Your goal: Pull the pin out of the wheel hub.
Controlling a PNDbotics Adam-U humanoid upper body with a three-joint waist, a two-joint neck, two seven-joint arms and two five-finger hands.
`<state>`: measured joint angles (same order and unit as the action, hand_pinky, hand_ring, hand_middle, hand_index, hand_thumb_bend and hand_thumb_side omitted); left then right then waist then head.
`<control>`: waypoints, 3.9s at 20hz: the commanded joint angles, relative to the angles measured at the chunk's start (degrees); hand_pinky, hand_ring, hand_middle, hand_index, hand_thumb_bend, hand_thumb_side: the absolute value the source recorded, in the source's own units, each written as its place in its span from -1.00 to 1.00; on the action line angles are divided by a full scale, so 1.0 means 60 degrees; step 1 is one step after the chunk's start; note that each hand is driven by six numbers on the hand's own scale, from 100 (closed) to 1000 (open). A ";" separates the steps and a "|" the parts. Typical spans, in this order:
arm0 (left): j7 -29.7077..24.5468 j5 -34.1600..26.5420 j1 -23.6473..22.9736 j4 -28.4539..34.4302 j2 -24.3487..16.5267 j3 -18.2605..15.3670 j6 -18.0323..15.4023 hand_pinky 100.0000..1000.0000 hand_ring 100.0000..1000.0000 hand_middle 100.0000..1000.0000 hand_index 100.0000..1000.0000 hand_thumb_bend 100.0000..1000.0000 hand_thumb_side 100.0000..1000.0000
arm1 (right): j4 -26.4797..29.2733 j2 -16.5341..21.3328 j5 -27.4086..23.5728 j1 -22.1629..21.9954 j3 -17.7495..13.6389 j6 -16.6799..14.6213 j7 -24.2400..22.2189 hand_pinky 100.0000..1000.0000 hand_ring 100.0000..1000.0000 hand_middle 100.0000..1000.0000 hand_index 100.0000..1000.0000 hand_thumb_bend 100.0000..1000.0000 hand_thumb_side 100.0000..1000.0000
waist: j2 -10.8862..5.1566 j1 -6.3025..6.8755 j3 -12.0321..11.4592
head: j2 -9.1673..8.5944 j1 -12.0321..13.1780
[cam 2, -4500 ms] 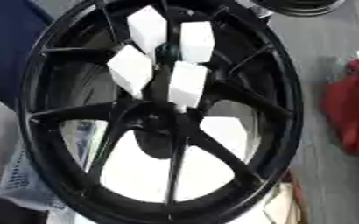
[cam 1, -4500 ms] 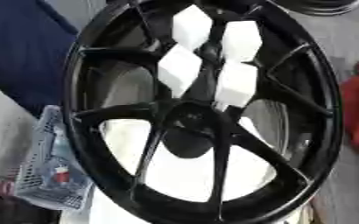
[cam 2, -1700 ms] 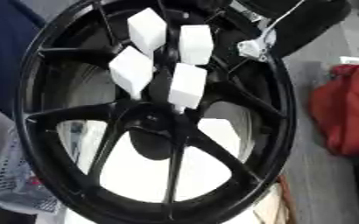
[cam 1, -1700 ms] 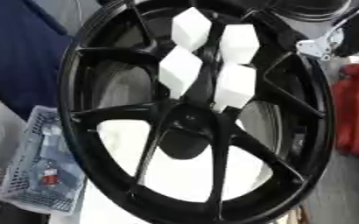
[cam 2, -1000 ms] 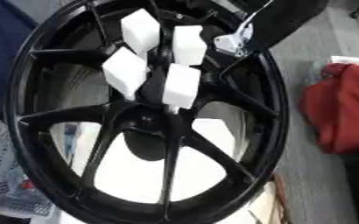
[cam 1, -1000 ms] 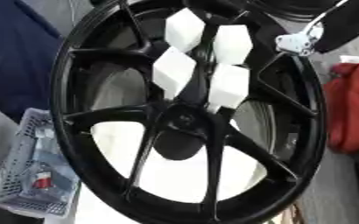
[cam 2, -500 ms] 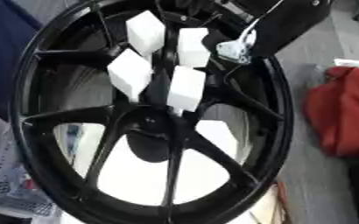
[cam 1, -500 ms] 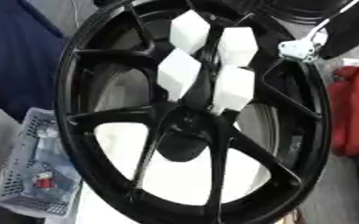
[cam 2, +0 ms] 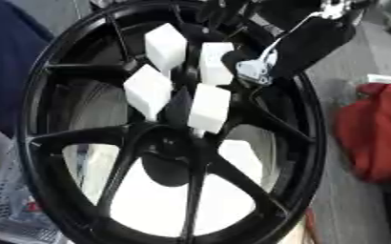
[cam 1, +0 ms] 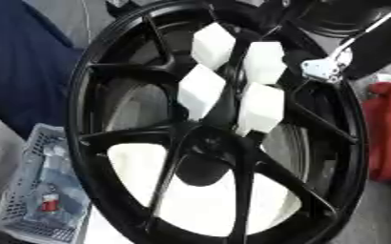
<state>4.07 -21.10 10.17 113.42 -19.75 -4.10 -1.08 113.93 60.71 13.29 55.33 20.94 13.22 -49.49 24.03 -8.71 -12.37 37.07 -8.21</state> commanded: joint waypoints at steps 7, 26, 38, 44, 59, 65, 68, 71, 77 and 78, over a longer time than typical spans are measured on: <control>-0.0007 0.0073 0.0095 0.0196 -0.0126 0.0003 0.0055 0.95 -0.04 0.29 0.60 -0.77 0.95 | 0.0109 0.0156 0.0229 -0.0030 -0.0010 0.0174 -0.0164 0.68 0.76 0.70 0.97 -1.00 0.04 | -0.0091 -0.0006 -0.0014 | -0.0009 0.0012; -0.0071 0.0117 0.0181 0.0196 -0.0079 0.0052 0.0101 0.95 -0.05 0.28 0.59 -0.77 0.96 | 0.0109 0.0068 0.0699 -0.0169 0.0150 0.0507 -0.0272 0.70 0.78 0.71 0.96 -1.00 0.10 | 0.0137 -0.0120 -0.0211 | -0.0071 0.0000; -0.0116 0.0140 0.0202 0.0196 -0.0064 0.0074 0.0143 0.96 -0.04 0.28 0.59 -0.77 0.97 | 0.0109 0.0048 0.0847 -0.0274 0.0154 0.0704 -0.0373 0.66 0.69 0.66 0.94 -1.00 -0.15 | 0.0204 -0.0170 -0.0237 | -0.0121 0.0002; -0.0122 0.0152 0.0211 0.0196 -0.0047 0.0077 0.0158 0.96 -0.04 0.28 0.59 -0.77 0.97 | 0.0109 0.0076 0.0926 -0.0381 0.0117 0.0833 -0.0411 0.65 0.65 0.63 0.92 -1.00 -0.19 | 0.0236 -0.0175 -0.0226 | -0.0146 -0.0009; -0.0167 0.0148 0.0225 0.0196 -0.0028 0.0119 0.0204 0.96 -0.04 0.29 0.59 -0.77 0.98 | 0.0014 0.0004 0.0940 -0.0341 0.0084 0.1050 -0.0412 0.58 0.57 0.51 0.83 -1.00 -0.43 | 0.0264 -0.0184 -0.0191 | -0.0166 -0.0026; -0.0189 0.0139 0.0231 0.0196 -0.0014 0.0133 0.0221 0.96 -0.04 0.29 0.59 -0.77 0.98 | -0.0051 -0.0023 0.0926 -0.0340 0.0100 0.1089 -0.0412 0.47 0.36 0.24 0.73 -1.00 -0.43 | 0.0267 -0.0176 -0.0191 | -0.0172 -0.0032; -0.0198 0.0132 0.0229 0.0196 -0.0009 0.0140 0.0226 0.96 -0.04 0.29 0.59 -0.77 0.98 | -0.0075 -0.0029 0.0888 -0.0360 0.0117 0.1110 -0.0412 0.41 0.24 0.14 0.69 -1.00 -0.41 | 0.0270 -0.0171 -0.0189 | -0.0182 -0.0035; -0.0208 0.0128 0.0234 0.0196 -0.0004 0.0148 0.0231 0.96 -0.04 0.29 0.59 -0.77 0.98 | -0.0104 -0.0035 0.0846 -0.0369 0.0135 0.1123 -0.0412 0.35 0.16 0.09 0.65 -1.00 -0.44 | 0.0275 -0.0175 -0.0194 | -0.0187 -0.0035; -0.0218 0.0110 0.0255 0.0196 0.0004 0.0158 0.0227 0.97 -0.04 0.29 0.59 -0.77 0.98 | -0.0184 -0.0031 0.0716 -0.0414 0.0172 0.1181 -0.0412 0.34 0.08 0.10 0.65 -0.98 -0.66 | 0.0273 -0.0191 -0.0239 | -0.0187 -0.0030; -0.0219 0.0102 0.0260 0.0196 0.0007 0.0162 0.0229 0.97 -0.04 0.29 0.59 -0.77 0.97 | -0.0194 -0.0027 0.0695 -0.0431 0.0178 0.1186 -0.0412 0.35 0.08 0.10 0.66 -0.94 -0.74 | 0.0273 -0.0193 -0.0247 | -0.0190 -0.0030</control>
<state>2.86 -20.36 11.30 113.42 -19.18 -3.06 0.28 113.16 59.33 17.89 52.55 22.25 18.98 -50.68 26.63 -10.35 -13.82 36.62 -8.25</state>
